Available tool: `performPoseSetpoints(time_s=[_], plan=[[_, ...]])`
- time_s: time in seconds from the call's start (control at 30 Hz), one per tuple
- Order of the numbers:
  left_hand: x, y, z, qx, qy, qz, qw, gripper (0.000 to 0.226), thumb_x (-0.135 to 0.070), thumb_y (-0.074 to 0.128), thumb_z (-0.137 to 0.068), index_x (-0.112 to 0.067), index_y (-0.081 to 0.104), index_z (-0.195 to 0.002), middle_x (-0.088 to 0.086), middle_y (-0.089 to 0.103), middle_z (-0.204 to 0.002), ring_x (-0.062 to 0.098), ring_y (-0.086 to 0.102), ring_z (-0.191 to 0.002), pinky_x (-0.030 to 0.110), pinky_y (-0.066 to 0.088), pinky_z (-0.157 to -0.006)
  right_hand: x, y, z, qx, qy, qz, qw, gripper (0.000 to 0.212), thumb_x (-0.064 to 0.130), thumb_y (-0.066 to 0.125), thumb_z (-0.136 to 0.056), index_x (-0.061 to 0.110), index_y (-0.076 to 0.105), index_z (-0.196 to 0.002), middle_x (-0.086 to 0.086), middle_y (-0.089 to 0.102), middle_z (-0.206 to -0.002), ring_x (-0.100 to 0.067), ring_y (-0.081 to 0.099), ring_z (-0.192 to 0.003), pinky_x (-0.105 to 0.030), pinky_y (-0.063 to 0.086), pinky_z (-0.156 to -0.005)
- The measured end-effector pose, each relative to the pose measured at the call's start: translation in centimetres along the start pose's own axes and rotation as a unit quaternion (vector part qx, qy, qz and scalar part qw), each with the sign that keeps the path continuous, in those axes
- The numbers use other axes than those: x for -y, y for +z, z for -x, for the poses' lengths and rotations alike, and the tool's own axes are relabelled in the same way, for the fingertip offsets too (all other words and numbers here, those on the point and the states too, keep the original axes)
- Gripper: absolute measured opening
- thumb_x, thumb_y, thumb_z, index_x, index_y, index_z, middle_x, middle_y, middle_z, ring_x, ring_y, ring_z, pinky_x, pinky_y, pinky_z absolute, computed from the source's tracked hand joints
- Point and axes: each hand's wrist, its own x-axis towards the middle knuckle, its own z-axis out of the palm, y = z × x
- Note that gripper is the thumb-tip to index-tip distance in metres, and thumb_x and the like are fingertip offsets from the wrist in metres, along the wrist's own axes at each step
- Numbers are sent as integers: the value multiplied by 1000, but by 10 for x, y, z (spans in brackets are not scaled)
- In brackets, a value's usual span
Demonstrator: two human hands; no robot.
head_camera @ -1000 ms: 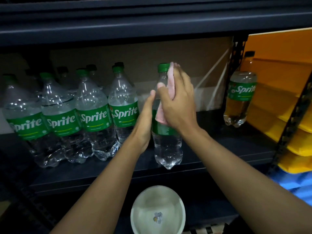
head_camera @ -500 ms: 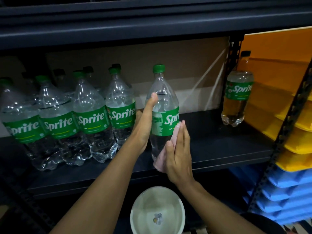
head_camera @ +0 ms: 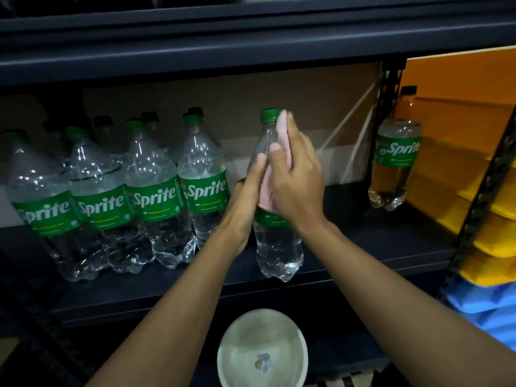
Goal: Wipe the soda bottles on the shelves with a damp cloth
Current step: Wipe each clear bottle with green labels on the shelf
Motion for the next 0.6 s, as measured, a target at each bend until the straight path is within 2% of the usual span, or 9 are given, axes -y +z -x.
performPoseSetpoints(time_s=[0.03,0.07,0.13,0.2,0.27,0.33,0.4,0.5,0.6], plan=[[5,-1,-3,-7,-15,-8,1000,94,-94,56,-80,-27,60,-146,2,71,-136,18,70,-123,46,55,-106,-4,2,11,-10,-12,11,1000,55,35,39,-105,24,37,-158,5,49,-152,-3,46,-135,-32,43,-110],[11,-2,-8,-11,-31,-1,999,111,-100,61,-67,-28,54,-151,2,66,-144,19,68,-127,49,54,-108,-10,4,22,-17,-21,24,999,57,37,36,-105,21,34,-159,3,43,-158,-5,39,-143,-31,37,-116],[18,-4,-14,-16,-54,9,998,127,-105,61,-57,-33,41,-159,-1,48,-162,19,52,-144,55,43,-117,-23,6,47,-25,-24,47,998,60,38,33,-106,18,25,-162,-2,28,-167,-3,22,-152,-23,22,-122],[26,-6,-23,-20,-64,21,998,127,-105,61,-56,-33,41,-159,1,48,-162,23,51,-146,57,38,-120,-38,7,76,-22,-8,44,999,64,40,32,-107,19,13,-164,-4,17,-170,-7,16,-155,-27,21,-124],[34,-9,-30,-43,-68,39,996,126,-103,66,-55,-33,43,-157,4,55,-156,27,59,-138,57,41,-117,-52,7,109,3,16,36,999,66,42,31,-107,29,1,-164,-1,10,-171,-11,14,-157,-42,26,-125],[35,-10,-30,-61,-58,45,995,130,-101,69,-54,-36,36,-161,4,54,-156,26,59,-137,58,42,-117,-65,3,138,43,40,34,998,67,47,29,-106,42,-9,-161,11,1,-172,-8,9,-157,-48,25,-125],[32,-8,-26,-65,-48,55,995,133,-101,69,-53,-36,31,-163,2,54,-156,25,59,-137,59,42,-116,-76,-2,154,75,58,37,995,64,52,26,-106,50,-13,-157,27,-7,-168,-1,5,-156,-48,23,-126],[33,-8,-26,-59,-45,43,996,128,-102,67,-55,-37,36,-161,0,57,-154,23,59,-136,58,42,-117,-75,-6,142,81,62,39,994,60,53,24,-106,53,-11,-155,33,-7,-165,2,7,-155,-46,22,-127],[32,-6,-24,-48,-37,43,997,119,-104,59,-60,-34,47,-156,0,52,-158,23,52,-144,57,36,-121,-53,-7,98,51,52,12,997,58,46,27,-109,39,2,-161,16,11,-168,-4,17,-155,-47,26,-125]])
